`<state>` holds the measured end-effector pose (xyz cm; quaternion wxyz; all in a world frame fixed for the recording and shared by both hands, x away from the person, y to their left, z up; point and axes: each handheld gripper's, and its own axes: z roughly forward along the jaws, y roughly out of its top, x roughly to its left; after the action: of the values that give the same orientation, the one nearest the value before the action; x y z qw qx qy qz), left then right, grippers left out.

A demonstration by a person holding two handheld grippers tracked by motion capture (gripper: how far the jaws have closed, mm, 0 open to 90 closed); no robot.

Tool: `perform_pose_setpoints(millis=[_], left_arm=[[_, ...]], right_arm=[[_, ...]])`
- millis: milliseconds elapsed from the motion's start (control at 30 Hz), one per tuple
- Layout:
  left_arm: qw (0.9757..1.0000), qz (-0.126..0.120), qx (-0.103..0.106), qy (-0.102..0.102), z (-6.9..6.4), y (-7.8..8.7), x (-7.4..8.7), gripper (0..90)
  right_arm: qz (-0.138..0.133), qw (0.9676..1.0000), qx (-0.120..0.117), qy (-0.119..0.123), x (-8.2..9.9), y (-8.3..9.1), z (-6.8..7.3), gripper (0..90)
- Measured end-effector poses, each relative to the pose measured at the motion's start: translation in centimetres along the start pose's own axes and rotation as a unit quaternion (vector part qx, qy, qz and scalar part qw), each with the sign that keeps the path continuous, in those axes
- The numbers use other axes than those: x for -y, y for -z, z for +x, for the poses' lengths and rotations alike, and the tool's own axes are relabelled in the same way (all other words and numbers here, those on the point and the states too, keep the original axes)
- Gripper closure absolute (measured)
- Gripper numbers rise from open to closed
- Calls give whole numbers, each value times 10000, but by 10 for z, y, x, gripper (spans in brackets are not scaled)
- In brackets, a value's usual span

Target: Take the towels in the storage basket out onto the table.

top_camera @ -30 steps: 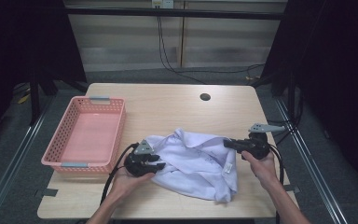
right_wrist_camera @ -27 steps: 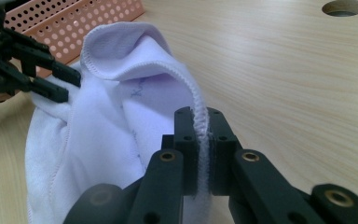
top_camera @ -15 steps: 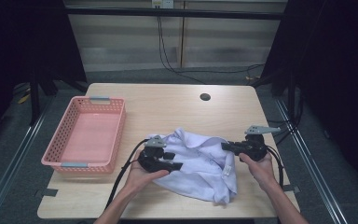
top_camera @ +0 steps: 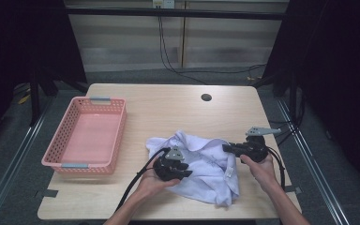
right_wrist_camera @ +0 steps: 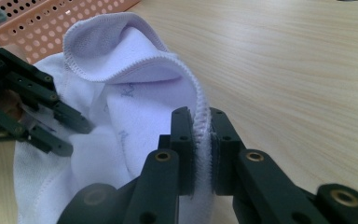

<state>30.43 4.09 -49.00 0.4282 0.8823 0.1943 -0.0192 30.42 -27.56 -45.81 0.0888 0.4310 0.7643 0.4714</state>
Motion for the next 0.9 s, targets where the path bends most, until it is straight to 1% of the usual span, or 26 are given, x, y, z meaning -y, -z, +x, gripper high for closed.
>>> perform_pose_setpoints(millis=[33, 100, 133, 200, 233, 267, 300, 333, 367, 400, 433, 467, 500, 533, 567, 600, 633, 667, 700, 733, 767, 800, 833, 867, 900], left_arm=[[10000, 0, 0, 0, 0, 0, 0, 801], [9996, -192, 158, 168, 4, 7, -2, 835], [9986, -366, 274, 252, 6, 12, -4, 842], [9973, -599, 275, 336, 8, 23, -7, 860], [9965, -700, 319, 321, 8, 30, -9, 865], [9960, -823, 183, 298, 8, 37, -10, 872], [9950, -923, 176, 341, 9, 43, -12, 875], [9936, -996, 335, 412, 11, 49, -13, 876], [9926, -1080, 344, 435, 11, 55, -14, 876], [9923, -1132, 324, 393, 11, 61, -15, 877], [9905, -1250, 359, 441, 11, 66, -16, 877], [9882, -1390, 404, 506, 11, 71, -16, 876], [9872, -1455, 405, 507, 10, 76, -18, 877], [9867, -1514, 357, 477, 9, 80, -22, 877], [9858, -1575, 352, 467, 7, 83, -26, 877], [9847, -1636, 388, 455, 5, 85, -32, 877], [9843, -1685, 350, 386, 3, 89, -38, 878], [9841, -1720, 299, 317, 1, 93, -44, 878], [9832, -1787, 289, 230, -1, 98, -50, 878], [9817, -1868, 282, 230, -2, 102, -54, 878], [9801, -1965, 222, 176, -2, 111, -61, 878], [9780, -2070, 196, 177, -3, 117, -66, 878], [9758, -2170, 203, 194, -3, 124, -71, 878], [9743, -2232, 252, 180, -3, 129, -74, 878], [9729, -2302, 206, 97, -6, 135, -80, 877]], right_arm=[[-9, 10000, 3, -11, 0, 0, 0, 821], [-24, 10000, 16, -13, 0, 1, -1, 820], [-41, 10000, 14, -16, 0, 2, -1, 820], [-56, 10000, 13, -33, -1, 4, -2, 820], [-88, 9999, 23, -64, -1, 4, -2, 820], [-104, 9999, 18, -59, -2, 5, -3, 822], [-124, 9999, -8, -82, -2, 7, -3, 823], [-154, 9999, -27, -75, -3, 8, -4, 824], [-176, 9998, -13, -89, -5, 10, -5, 827], [-226, 9997, -18, -109, -7, 11, -5, 831], [-287, 9995, -39, -155, -9, 13, -6, 834], [-332, 9993, -58, -160, -12, 14, -7, 835], [-361, 9992, -41, -146, -16, 16, -7, 836], [-443, 9988, -89, -178, -21, 17, -7, 837], [-516, 9982, -211, -206, -26, 17, -7, 838], [-557, 9979, -262, -187, -32, 16, -5, 838], [-564, 9980, -250, -119, -39, 16, -3, 839], [-600, 9978, -291, -65, -47, 16, 0, 841], [-638, 9975, -317, -19, -56, 17, 2, 842], [-669, 9973, -289, 46, -65, 19, 4, 843], [-704, 9970, -298, 77, -73, 21, 5, 844], [-797, 9962, -323, 113, -85, 24, 6, 845], [-878, 9954, -378, 90, -95, 27, 5, 844], [-971, 9942, -452, 64, -105, 30, 4, 845], [-1016, 9937, -478, 52, -112, 32, 3, 846]])
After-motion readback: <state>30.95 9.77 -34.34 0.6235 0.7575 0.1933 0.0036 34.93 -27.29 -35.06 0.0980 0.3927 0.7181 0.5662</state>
